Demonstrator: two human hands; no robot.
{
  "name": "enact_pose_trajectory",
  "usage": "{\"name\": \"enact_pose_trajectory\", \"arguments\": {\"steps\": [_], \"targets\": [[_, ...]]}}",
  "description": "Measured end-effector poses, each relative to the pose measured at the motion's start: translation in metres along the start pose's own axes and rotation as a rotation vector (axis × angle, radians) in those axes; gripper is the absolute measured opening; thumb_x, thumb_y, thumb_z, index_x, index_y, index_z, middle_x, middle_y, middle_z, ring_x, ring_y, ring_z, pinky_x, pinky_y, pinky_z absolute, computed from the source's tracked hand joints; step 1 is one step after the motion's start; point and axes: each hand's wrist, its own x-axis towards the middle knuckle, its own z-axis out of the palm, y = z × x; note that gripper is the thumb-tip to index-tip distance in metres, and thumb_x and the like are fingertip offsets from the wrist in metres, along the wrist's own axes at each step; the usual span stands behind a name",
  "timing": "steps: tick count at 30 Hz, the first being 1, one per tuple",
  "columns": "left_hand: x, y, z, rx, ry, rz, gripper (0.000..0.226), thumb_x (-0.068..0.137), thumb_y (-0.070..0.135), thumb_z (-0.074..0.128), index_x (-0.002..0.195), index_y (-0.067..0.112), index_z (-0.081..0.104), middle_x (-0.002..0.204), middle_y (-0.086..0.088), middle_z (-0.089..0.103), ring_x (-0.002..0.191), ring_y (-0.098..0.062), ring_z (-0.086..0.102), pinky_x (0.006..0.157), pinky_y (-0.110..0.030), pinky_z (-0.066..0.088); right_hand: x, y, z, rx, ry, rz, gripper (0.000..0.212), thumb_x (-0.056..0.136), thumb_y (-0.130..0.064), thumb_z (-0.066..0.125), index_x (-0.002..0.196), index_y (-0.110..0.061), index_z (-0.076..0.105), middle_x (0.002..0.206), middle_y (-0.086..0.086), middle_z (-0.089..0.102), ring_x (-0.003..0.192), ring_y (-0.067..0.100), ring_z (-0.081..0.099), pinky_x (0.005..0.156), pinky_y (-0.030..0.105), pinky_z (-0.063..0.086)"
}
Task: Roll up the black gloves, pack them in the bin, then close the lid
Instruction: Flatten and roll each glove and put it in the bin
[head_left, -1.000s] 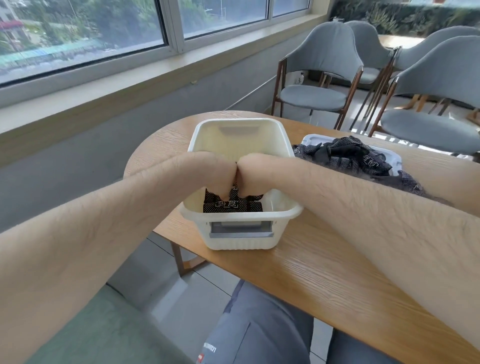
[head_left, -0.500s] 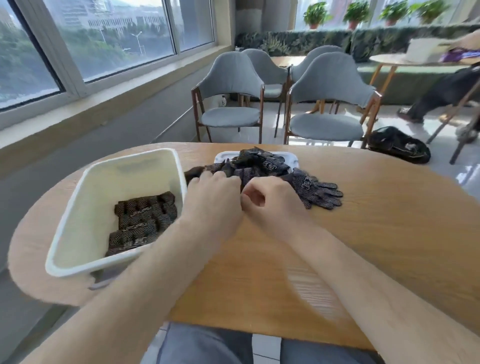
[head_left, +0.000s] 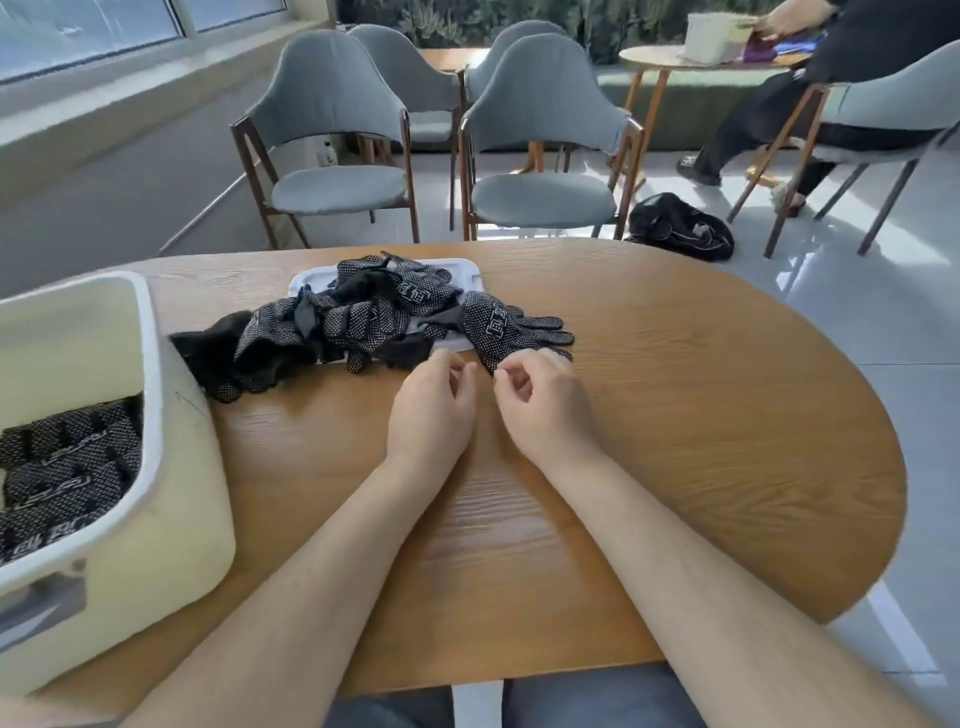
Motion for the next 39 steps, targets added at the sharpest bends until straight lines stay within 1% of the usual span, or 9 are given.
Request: {"name": "enact_pose_trajectory", "arguments": {"steps": [6,12,17,21,24,28,33,37,39], "targets": [[0.032,0.001,0.014,-0.175,0.061,-0.058,0.028,0.099,0.044,0.058,0.098,0.016,0.055,0.080,0.003,0.070,0.077,-0.017,0.065,0.069,-0.034,0.049,0.030,0.002,0.012,-0.124,-0.058,-0.009,0.023,0.095,-0.027,0.065,0.115,-0.016,0.071,0.104,0.005,0.060,0.108,0.027,0.054,0.090,0.041,0.050],[0.044,-0.003,0.023,-0.164,0.063,-0.025,0.017,0.101,0.032,0.058,0.097,0.016,0.054,0.065,0.012,0.054,0.063,-0.012,0.054,0.059,-0.029,0.035,0.026,0.000,0.018,-0.152,-0.081,-0.097,0.030,0.092,-0.028,0.049,0.109,-0.020,0.072,0.095,-0.002,0.056,0.101,0.026,0.054,0.080,0.046,0.053],[0.048,-0.003,0.028,-0.203,0.108,-0.093,0.036,0.095,0.047,0.063,0.105,0.013,0.054,0.069,0.002,0.061,0.068,-0.019,0.061,0.061,-0.033,0.047,0.029,0.004,0.019,-0.145,-0.105,-0.082,0.018,0.089,-0.025,0.048,0.090,-0.019,0.064,0.087,-0.011,0.047,0.096,0.023,0.052,0.079,0.047,0.051],[0.056,-0.003,0.030,-0.294,0.142,-0.206,0.037,0.091,0.050,0.068,0.099,0.015,0.057,0.074,0.001,0.068,0.075,-0.016,0.064,0.068,-0.030,0.047,0.031,0.007,0.021,-0.112,-0.136,-0.082,0.030,0.088,-0.024,0.048,0.107,-0.021,0.070,0.092,-0.012,0.051,0.100,0.022,0.054,0.085,0.046,0.051],[0.060,-0.002,0.029,-0.375,0.168,-0.245,0.026,0.093,0.040,0.068,0.093,0.016,0.058,0.069,0.007,0.061,0.066,-0.006,0.056,0.068,-0.025,0.045,0.031,0.008,0.020,-0.094,-0.139,-0.084,0.035,0.089,-0.023,0.049,0.116,-0.024,0.072,0.097,-0.008,0.059,0.103,0.021,0.055,0.088,0.043,0.051],[0.059,0.001,0.025,-0.391,0.215,-0.085,0.016,0.095,0.026,0.066,0.086,0.016,0.057,0.079,0.002,0.056,0.072,-0.009,0.052,0.068,-0.018,0.041,0.033,0.009,0.018,-0.008,-0.014,-0.096,0.025,0.095,-0.021,0.054,0.112,-0.020,0.072,0.098,-0.008,0.060,0.099,0.017,0.058,0.086,0.037,0.051],[0.050,0.011,0.018,-0.498,0.141,0.007,0.018,0.093,0.009,0.060,0.083,0.017,0.048,0.074,0.007,0.047,0.063,-0.003,0.042,0.063,-0.018,0.038,0.037,0.009,0.010,0.015,0.115,-0.144,0.030,0.106,-0.026,0.050,0.128,-0.016,0.070,0.121,-0.004,0.067,0.113,0.017,0.057,0.102,0.017,0.038],[0.040,0.019,0.012,-0.711,0.045,-0.027,0.010,0.093,0.000,0.056,0.100,0.006,0.054,0.085,0.001,0.054,0.075,-0.003,0.050,0.073,-0.022,0.045,0.037,0.010,0.006,-0.001,0.115,-0.174,0.037,0.107,-0.027,0.050,0.141,-0.015,0.060,0.143,0.000,0.059,0.132,0.021,0.051,0.114,0.034,0.036],[0.037,0.021,0.007,-0.814,0.009,-0.040,0.014,0.090,0.002,0.054,0.103,0.005,0.054,0.089,-0.003,0.054,0.081,-0.007,0.050,0.076,-0.026,0.044,0.036,0.009,-0.002,0.038,0.133,-0.148,0.047,0.106,-0.031,0.052,0.150,-0.015,0.049,0.154,0.002,0.049,0.144,0.019,0.041,0.120,0.033,0.028]]}}
